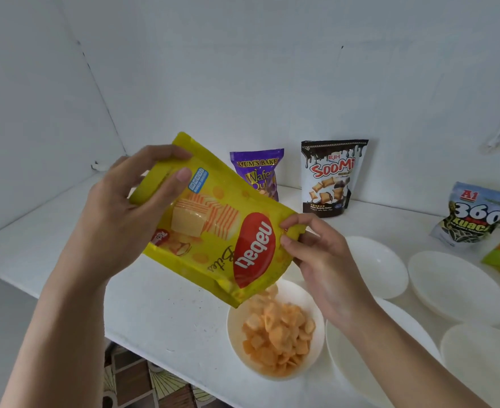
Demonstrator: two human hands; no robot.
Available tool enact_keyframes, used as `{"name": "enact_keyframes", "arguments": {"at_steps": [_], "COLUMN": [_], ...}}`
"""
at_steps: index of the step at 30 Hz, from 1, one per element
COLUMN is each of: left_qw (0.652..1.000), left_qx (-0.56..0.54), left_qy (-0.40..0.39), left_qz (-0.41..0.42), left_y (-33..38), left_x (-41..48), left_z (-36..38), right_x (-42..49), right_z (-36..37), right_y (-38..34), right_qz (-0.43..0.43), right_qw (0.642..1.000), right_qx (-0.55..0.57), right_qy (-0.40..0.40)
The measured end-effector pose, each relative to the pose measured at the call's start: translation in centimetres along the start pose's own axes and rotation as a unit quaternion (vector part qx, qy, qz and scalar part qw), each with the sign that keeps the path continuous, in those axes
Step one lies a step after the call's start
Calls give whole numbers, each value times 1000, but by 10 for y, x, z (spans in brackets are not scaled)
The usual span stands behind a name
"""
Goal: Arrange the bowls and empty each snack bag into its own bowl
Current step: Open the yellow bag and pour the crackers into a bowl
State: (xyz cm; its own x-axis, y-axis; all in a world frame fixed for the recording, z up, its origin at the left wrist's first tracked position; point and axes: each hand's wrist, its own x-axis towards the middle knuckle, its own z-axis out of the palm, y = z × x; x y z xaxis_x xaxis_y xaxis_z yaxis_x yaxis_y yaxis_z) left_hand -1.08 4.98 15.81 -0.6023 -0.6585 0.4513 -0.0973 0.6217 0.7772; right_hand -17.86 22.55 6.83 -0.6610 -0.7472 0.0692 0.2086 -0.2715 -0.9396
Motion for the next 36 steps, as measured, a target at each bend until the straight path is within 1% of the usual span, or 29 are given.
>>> {"name": "enact_keyframes", "arguments": {"at_steps": [4,7,9,11,13,14,16,19,21,23,24,27,29,31,32,33,36], "left_qw": [999,996,992,986,980,981,987,986,984,982,982,983,982,980,982,987,994], "left_qx": [33,73,105,116,115,111,105,105,99,94,96,113,128,105,81,50,-77], "left_qy": [1,-24,-62,-120,-159,-156,-111,-39,-7,11,7,-44,-102,-162,-166,-150,-75], "left_qz": [37,38,32,21,15,20,52,125,151,164,165,137,97,54,42,34,-11], "left_y": [15,14,9,4,2,2,7,18,26,31,30,17,6,-2,-5,-9,-23], "left_x": [4,0,-7,-16,-20,-19,-11,5,13,19,19,14,8,3,2,2,3], "left_z": [-3,7,20,31,38,38,33,18,10,8,10,19,27,32,33,32,26], "right_x": [-1,-1,-2,-3,-4,-4,-3,0,2,3,3,2,1,1,2,2,3], "right_z": [1,-7,-17,-25,-30,-31,-28,-19,-14,-11,-11,-15,-21,-25,-26,-25,-18], "right_y": [-6,4,20,35,43,44,38,19,9,7,9,23,33,38,38,36,26], "right_qz": [-7,19,56,97,121,123,109,57,34,30,34,58,80,93,90,81,28], "right_qw": [996,995,994,991,988,988,989,991,990,990,990,990,988,986,987,988,994], "right_qx": [85,101,90,66,52,53,71,117,136,138,136,121,110,102,99,98,74], "right_qy": [-13,1,36,67,78,77,65,25,0,-9,-4,40,73,90,93,92,80]}}
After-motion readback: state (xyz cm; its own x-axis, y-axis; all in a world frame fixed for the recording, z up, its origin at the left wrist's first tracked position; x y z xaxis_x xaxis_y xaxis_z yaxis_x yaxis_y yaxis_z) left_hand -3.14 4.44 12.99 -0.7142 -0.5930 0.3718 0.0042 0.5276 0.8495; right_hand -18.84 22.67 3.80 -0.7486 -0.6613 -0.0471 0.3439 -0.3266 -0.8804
